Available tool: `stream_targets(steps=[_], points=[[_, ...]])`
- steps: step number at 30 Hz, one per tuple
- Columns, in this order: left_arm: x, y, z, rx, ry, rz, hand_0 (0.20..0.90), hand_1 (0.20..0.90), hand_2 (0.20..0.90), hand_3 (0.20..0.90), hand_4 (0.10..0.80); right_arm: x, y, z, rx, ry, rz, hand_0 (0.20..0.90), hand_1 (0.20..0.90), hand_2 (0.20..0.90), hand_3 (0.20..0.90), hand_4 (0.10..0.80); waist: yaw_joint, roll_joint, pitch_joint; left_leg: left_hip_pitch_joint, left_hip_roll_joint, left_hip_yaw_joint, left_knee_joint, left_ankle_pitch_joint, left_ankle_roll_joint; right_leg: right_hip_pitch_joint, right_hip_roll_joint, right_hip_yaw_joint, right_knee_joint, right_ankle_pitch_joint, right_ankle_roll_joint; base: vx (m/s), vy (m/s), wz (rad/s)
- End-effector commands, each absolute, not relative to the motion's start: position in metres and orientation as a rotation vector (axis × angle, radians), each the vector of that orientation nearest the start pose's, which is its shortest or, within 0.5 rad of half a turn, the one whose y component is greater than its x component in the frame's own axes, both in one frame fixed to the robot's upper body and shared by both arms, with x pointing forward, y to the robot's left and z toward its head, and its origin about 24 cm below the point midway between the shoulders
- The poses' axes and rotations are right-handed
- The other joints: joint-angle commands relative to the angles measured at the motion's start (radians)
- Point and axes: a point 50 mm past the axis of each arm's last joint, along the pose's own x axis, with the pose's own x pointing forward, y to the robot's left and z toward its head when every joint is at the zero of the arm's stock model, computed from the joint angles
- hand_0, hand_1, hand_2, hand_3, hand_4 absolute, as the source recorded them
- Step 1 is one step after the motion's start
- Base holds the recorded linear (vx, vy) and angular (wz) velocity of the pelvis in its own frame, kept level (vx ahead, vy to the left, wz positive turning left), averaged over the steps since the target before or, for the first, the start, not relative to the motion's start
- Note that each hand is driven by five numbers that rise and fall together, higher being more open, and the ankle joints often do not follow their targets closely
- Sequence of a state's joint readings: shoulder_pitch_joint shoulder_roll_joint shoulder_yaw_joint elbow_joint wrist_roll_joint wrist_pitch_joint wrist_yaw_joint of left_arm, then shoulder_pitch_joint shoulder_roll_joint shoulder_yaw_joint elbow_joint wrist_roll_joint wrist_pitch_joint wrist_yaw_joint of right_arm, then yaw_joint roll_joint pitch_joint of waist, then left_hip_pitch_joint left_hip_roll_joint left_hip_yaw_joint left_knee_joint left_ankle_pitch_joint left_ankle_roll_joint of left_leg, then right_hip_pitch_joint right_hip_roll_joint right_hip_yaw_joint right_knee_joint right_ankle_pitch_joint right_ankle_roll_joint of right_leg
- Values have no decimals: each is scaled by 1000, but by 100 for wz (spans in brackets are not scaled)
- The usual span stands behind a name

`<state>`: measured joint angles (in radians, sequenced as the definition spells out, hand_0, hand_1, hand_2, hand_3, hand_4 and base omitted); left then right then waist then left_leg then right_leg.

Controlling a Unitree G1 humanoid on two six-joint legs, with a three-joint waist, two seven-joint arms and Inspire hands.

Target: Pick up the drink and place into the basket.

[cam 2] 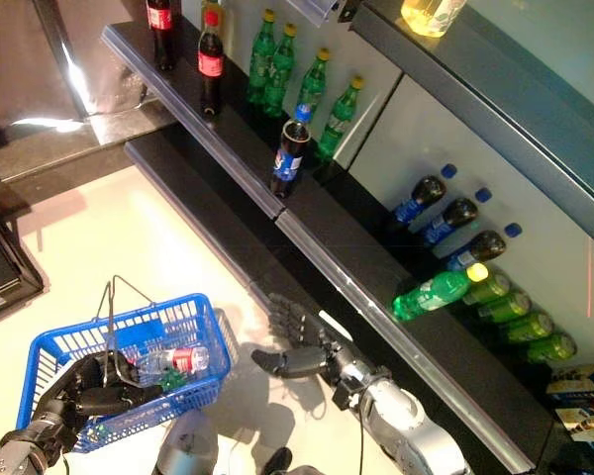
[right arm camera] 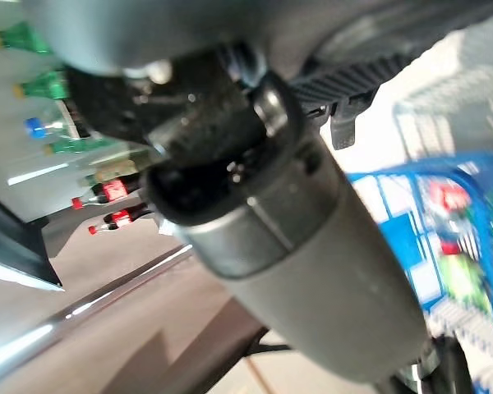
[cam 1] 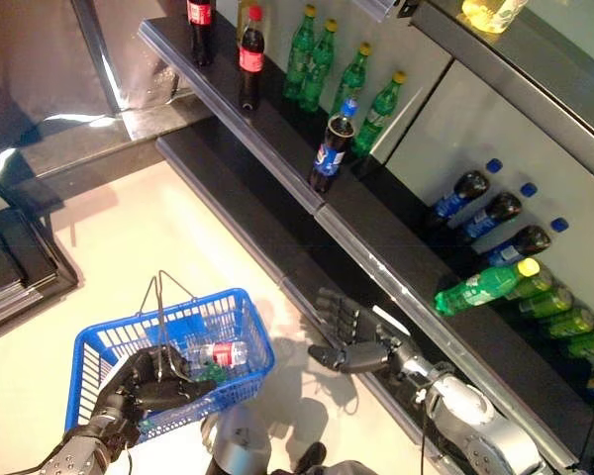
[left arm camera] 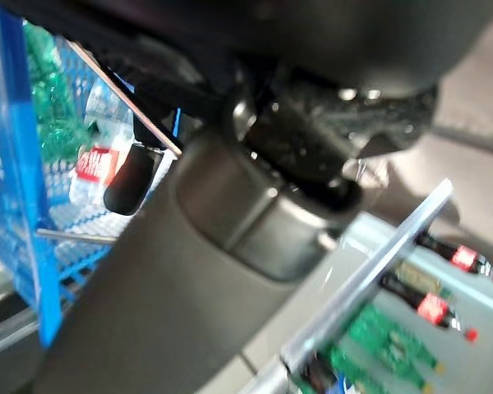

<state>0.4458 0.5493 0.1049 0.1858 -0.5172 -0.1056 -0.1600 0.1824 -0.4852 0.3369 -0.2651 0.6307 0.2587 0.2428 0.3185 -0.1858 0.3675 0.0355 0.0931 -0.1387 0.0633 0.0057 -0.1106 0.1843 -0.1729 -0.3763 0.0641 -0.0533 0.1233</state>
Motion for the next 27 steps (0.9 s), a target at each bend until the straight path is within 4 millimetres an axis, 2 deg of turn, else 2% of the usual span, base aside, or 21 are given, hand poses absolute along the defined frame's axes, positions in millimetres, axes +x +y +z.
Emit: stream_targets(steps=[1, 5, 6, 7, 8, 9, 10, 11, 12, 13, 15, 17, 18, 19, 24, 27], points=[[159, 287, 22, -14, 10, 124, 300, 300, 300, 200, 100, 180, -131, 23, 305, 330, 726, 900, 900, 900, 900, 800, -60, 79, -196, 95, 29, 64, -68, 11, 16, 7, -29, 18, -5, 36, 38, -91, -8, -17], [143, 296, -25, -50, 181, 315, 300, 300, 300, 200, 100, 161, -133, -15, 258, 509, 766, 900, 900, 900, 900, 800, -111, 83, -223, 94, 43, 130, -98, 22, 12, -18, -35, 58, -43, 60, 43, -119, -19, -38], [143, 296, -27, -52, 192, 323, 300, 300, 300, 200, 100, 161, -134, -17, 248, 523, 767, 900, 900, 900, 900, 800, -114, 83, -224, 94, 43, 134, -100, 23, 12, -20, -35, 60, -45, 61, 43, -94, -19, -42], [141, 296, -37, -76, 237, 355, 300, 300, 300, 200, 100, 157, -137, -26, 217, 567, 769, 900, 900, 900, 900, 800, -125, 85, -229, 92, 46, 147, -106, 27, 10, -26, -36, 67, -53, 68, 44, -106, -26, -39], [134, 295, -59, -143, 334, 428, 300, 300, 300, 200, 100, 151, -142, -45, 216, 653, 739, 900, 900, 900, 900, 800, -142, 87, -237, 86, 51, 168, -107, 30, 6, -34, -40, 75, -67, 77, 44, -120, -33, -36], [127, 294, -72, -181, 395, 473, 300, 300, 300, 200, 100, 148, -147, -59, 189, 709, 702, 900, 900, 900, 900, 800, -151, 89, -242, 85, 53, 180, -109, 30, 5, -37, -42, 80, -75, 83, 45, -83, -27, -25], [127, 294, -74, -187, 404, 480, 300, 300, 300, 200, 100, 148, -148, -61, 183, 717, 697, 900, 900, 900, 900, 800, -152, 89, -242, 85, 53, 182, -110, 30, 5, -37, -42, 81, -76, 84, 45, -59, -22, -21], [122, 289, -92, -227, 486, 523, 300, 300, 300, 200, 100, 144, -154, -81, 126, 797, 636, 900, 900, 900, 900, 800, -166, 95, -248, 84, 55, 194, -116, 32, 4, -41, -45, 85, -89, 93, 46, -54, -17, -36], [120, 283, -102, -236, 546, 541, 300, 300, 300, 200, 100, 141, -160, -95, 68, 853, 584, 900, 900, 900, 900, 800, -174, 99, -252, 84, 57, 202, -122, 32, 2, -43, -46, 87, -98, 98, 47, -61, -17, -44], [120, 280, -106, -231, 576, 544, 300, 300, 300, 200, 100, 139, -163, -100, 48, 882, 552, 900, 900, 900, 900, 800, -177, 100, -253, 85, 59, 205, -125, 32, 2, -43, -47, 88, -102, 100, 47, -46, -5, -41], [117, 271, -119, -191, 672, 530, 300, 300, 300, 200, 100, 126, -182, -124, -78, 990, 446, 900, 900, 900, 900, 800, -189, 110, -261, 84, 61, 216, -138, 35, 1, -47, -50, 89, -116, 108, 51, -44, 0, -22], [117, 262, -126, -184, 730, 500, 300, 300, 300, 200, 100, 115, -196, -138, -219, 1062, 381, 900, 900, 900, 900, 800, -196, 119, -264, 79, 61, 217, -149, 37, 0, -48, -53, 81, -125, 114, 53, -44, 0, -14], [117, 262, -126, -184, 730, 500, 300, 300, 300, 200, 100, 115, -196, -138, -219, 1062, 381, 900, 900, 900, 900, 800, -196, 119, -264, 79, 61, 217, -149, 37, 0, -48, -53, 81, -125, 114, 53, -46, -1, 0], [112, 258, -133, -179, 779, 487, 300, 300, 300, 200, 100, 101, -202, -148, -213, 1129, 296, 900, 900, 900, 900, 800, -201, 125, -267, 73, 57, 211, -149, 36, 1, -50, -58, 73, -125, 116, 56, -29, 4, 6], [102, 248, -144, -184, 855, 487, 300, 300, 300, 200, 100, 76, -208, -163, -231, 1206, 176, 900, 900, 900, 900, 800, -216, 140, -274, 75, 50, 213, -146, 26, 8, -48, -61, 76, -125, 114, 55, -8, 5, 3], [101, 245, -146, -201, 861, 495, 300, 300, 300, 200, 100, 70, -209, -166, -237, 1223, 134, 900, 900, 900, 900, 800, -221, 146, -279, 77, 45, 214, -146, 21, 11, -47, -62, 80, -129, 113, 55, 0, 0, 0]])
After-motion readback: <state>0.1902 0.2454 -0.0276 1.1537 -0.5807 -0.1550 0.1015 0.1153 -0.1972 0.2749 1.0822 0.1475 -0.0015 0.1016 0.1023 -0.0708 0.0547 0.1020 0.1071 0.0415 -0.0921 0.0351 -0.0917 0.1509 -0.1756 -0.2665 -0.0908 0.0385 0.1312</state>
